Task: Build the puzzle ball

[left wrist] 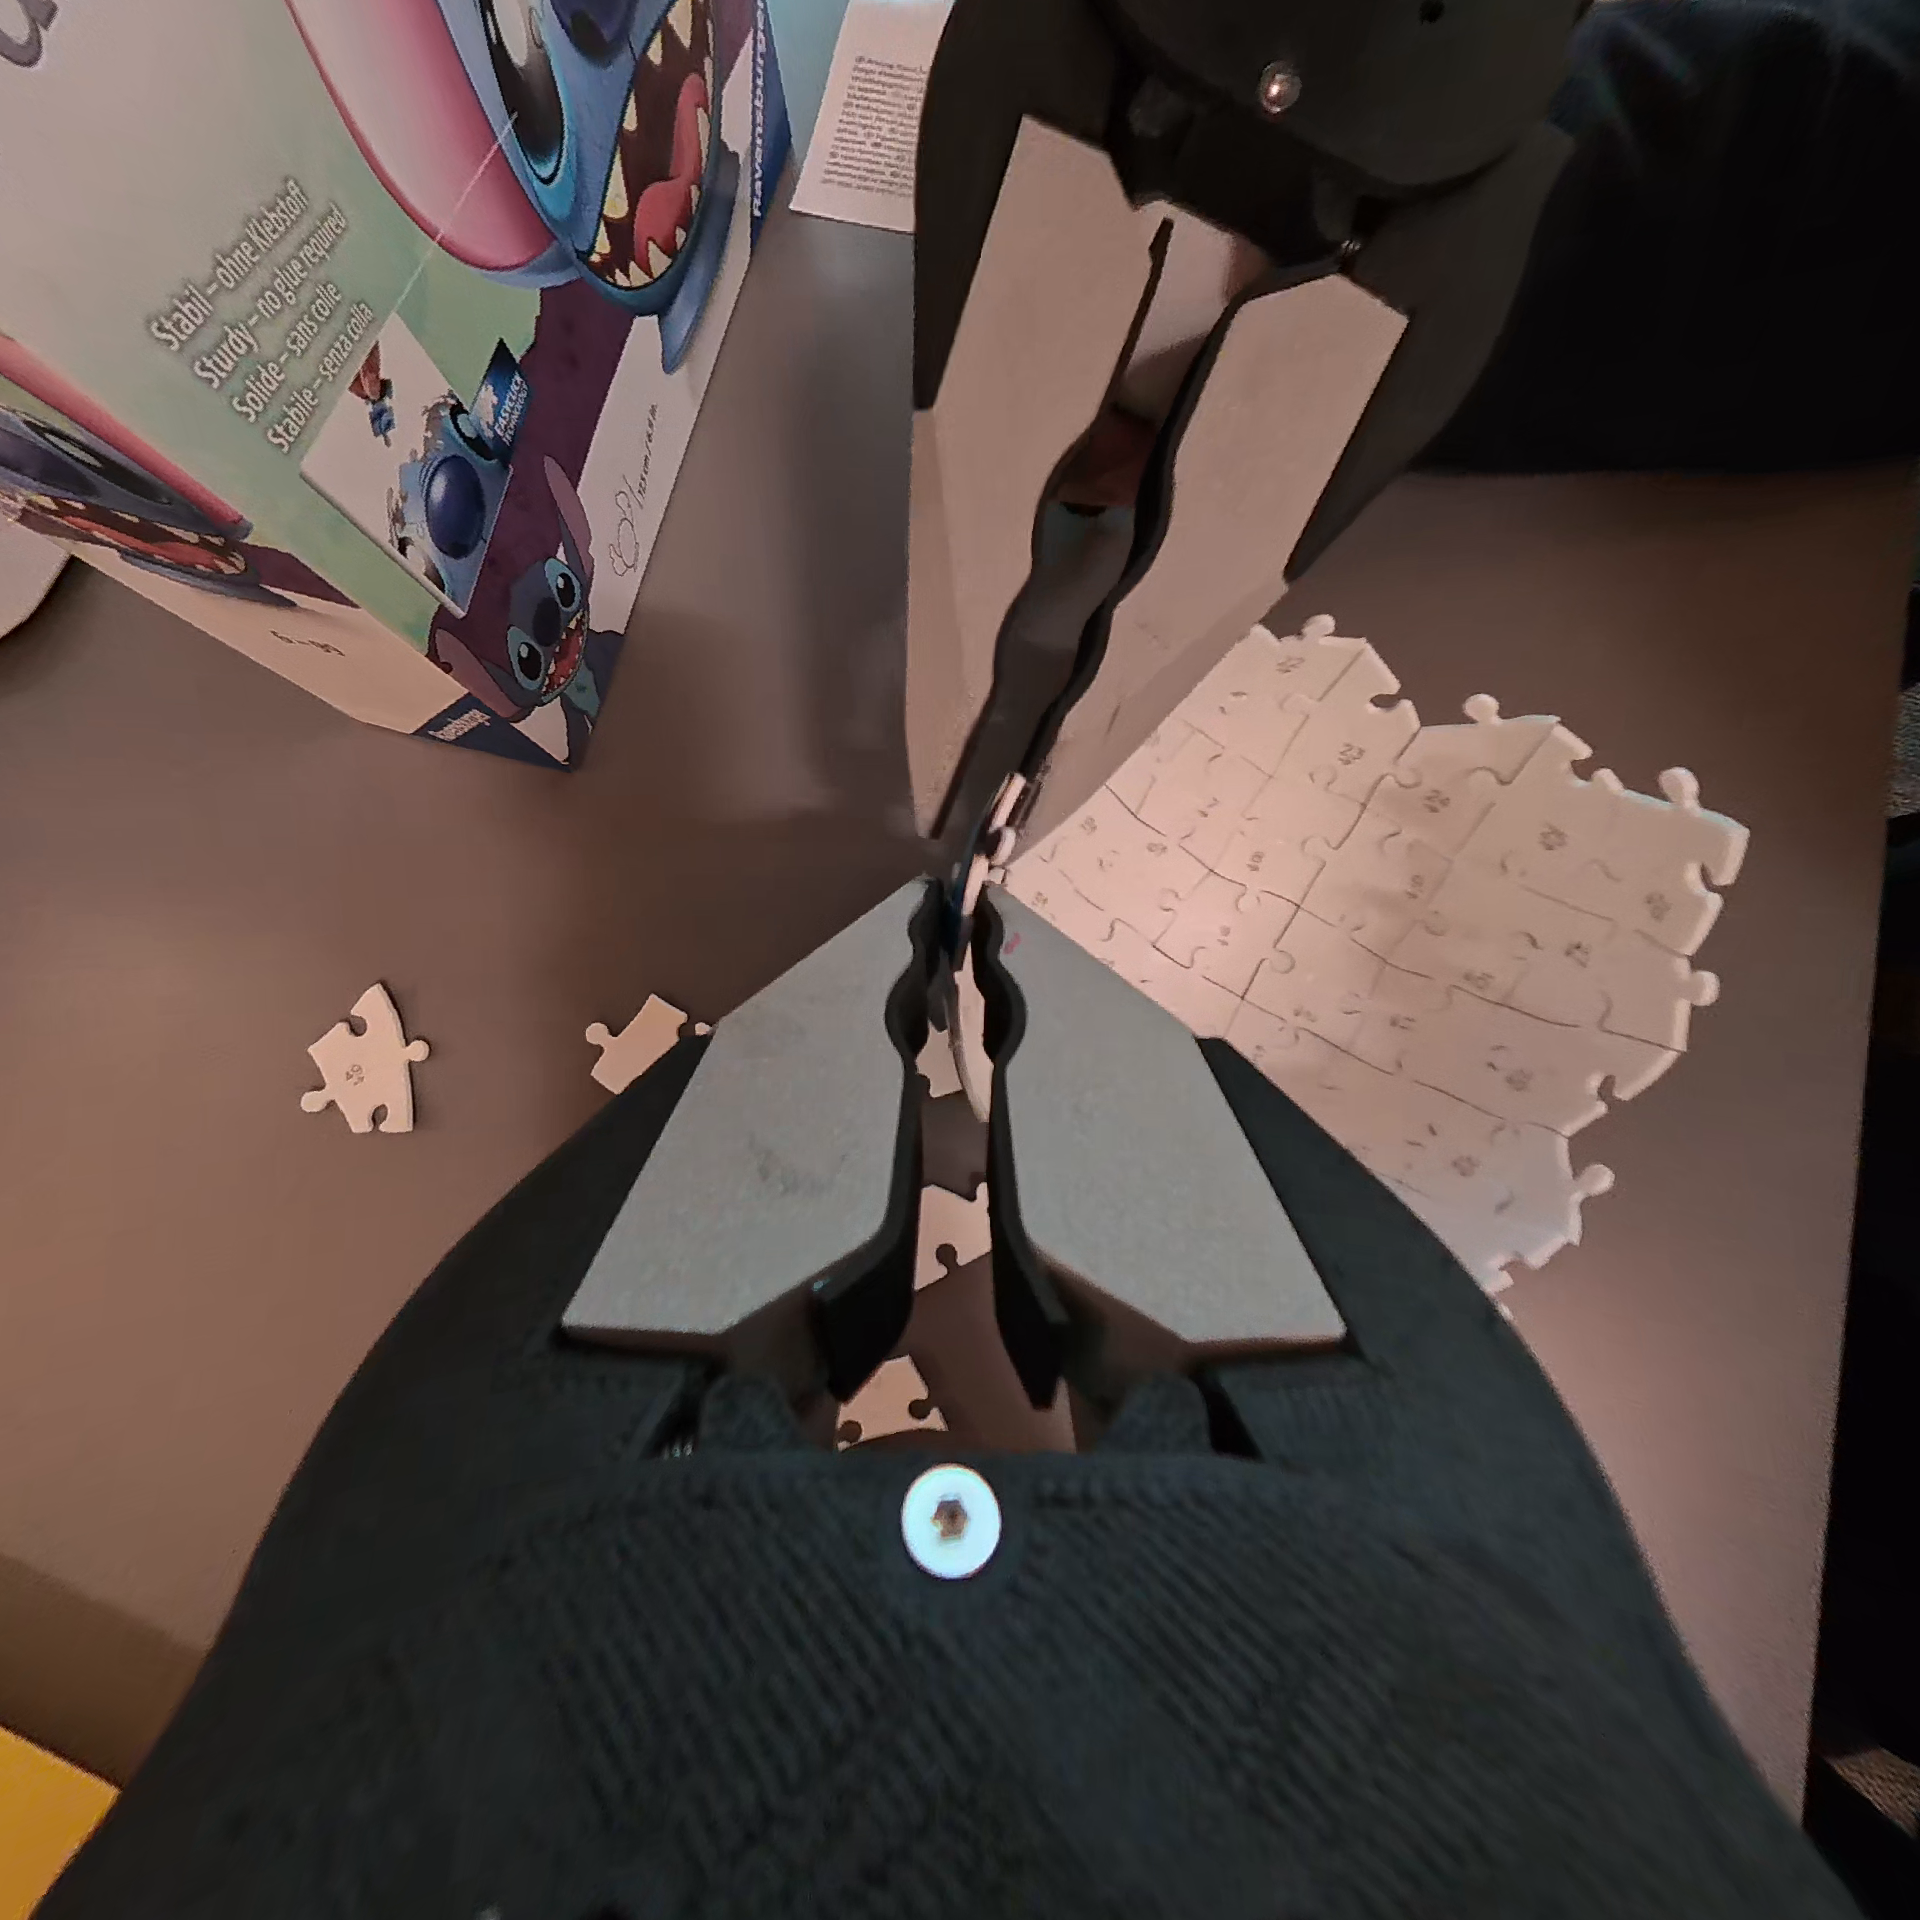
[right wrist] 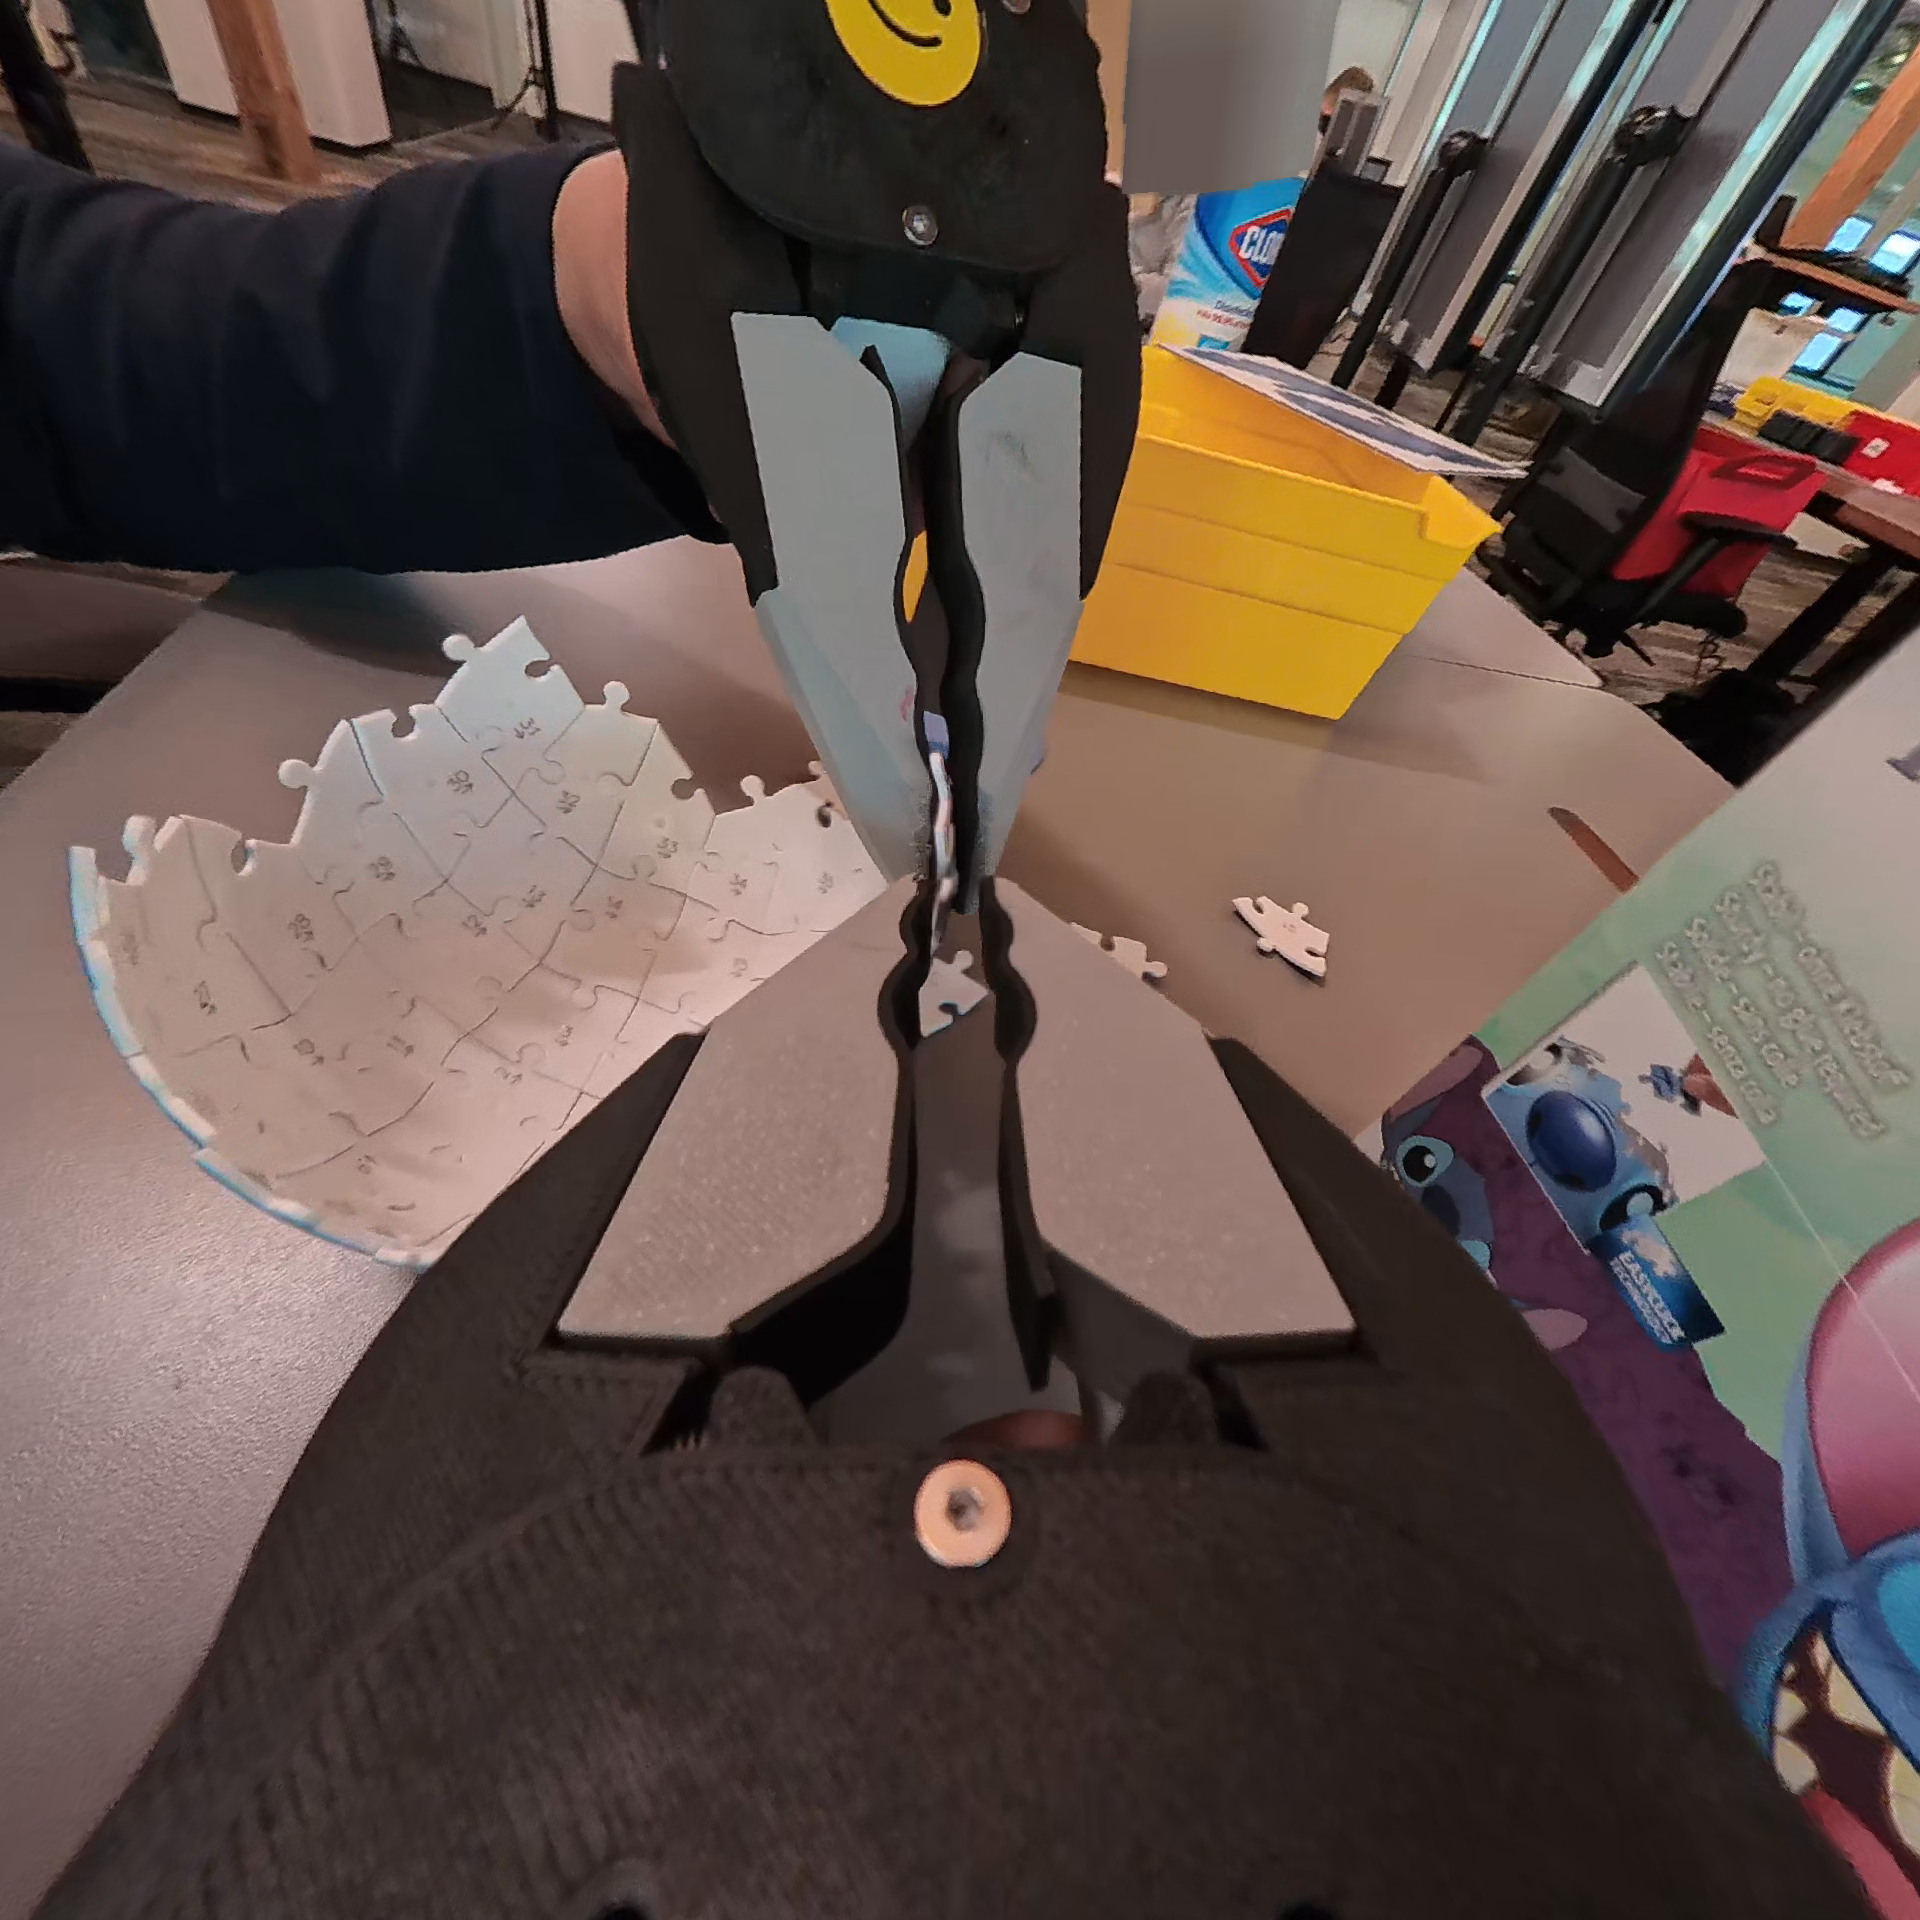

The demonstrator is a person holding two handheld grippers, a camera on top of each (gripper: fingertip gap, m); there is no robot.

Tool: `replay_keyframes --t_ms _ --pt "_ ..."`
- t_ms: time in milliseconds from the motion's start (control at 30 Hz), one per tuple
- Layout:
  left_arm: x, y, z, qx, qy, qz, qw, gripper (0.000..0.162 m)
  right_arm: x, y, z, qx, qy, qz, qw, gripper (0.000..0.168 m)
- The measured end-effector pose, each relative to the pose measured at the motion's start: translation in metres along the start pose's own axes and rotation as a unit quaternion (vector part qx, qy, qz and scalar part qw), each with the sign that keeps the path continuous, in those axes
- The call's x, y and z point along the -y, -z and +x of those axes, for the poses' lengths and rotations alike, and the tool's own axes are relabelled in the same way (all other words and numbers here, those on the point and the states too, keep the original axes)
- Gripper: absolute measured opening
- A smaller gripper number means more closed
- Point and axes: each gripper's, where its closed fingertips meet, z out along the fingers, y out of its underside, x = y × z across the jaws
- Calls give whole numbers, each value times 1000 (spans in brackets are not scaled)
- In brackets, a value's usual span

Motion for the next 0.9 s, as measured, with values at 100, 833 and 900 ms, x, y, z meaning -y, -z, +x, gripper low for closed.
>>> replay_keyframes --t_ms 100,833,900 --pt "0 0 0 1 -2 0 1000 2 -2 -2 -1 13 9 -11 1000 2" --pt "-1 10 0 2 14 9 1000 5 0 -6 -1 15 36 -24 999 0" --pt "-2 10 0 6 11 7 1000 5 0 -6 -1 16 33 -25 999 0"
